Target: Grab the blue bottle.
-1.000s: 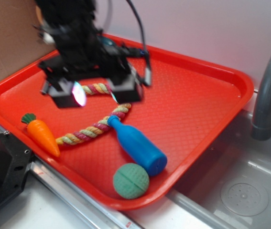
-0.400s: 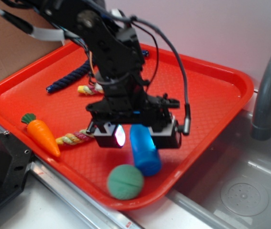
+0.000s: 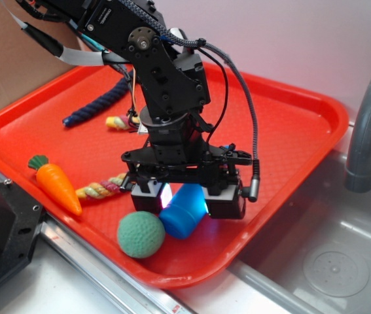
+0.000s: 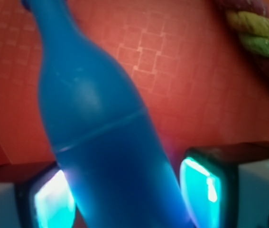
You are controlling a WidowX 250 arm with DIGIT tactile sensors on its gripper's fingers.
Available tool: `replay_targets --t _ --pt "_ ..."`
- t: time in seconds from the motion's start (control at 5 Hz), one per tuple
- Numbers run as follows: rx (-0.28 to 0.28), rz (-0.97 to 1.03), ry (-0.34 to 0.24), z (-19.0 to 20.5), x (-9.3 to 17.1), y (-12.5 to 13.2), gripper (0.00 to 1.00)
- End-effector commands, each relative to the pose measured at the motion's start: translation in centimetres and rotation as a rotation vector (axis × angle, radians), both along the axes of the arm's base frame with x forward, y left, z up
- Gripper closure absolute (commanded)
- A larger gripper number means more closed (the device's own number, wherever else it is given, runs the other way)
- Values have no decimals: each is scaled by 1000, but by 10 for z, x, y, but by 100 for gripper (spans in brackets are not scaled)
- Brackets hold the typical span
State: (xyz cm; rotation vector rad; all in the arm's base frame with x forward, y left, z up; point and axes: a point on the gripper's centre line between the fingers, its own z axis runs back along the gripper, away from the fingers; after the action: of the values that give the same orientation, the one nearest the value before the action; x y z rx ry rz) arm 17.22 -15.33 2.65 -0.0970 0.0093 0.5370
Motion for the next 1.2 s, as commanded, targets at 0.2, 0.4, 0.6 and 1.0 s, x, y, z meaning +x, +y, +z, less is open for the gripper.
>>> replay_targets --t 0.2,0.4,0.6,1.0 --pt "37 -229 -159 98 1 100 100" --pt "126 -182 -140 124 -11 132 100" --pt "178 -130 -121 139 -11 147 100" --pt "267 -57 -152 151 17 160 100"
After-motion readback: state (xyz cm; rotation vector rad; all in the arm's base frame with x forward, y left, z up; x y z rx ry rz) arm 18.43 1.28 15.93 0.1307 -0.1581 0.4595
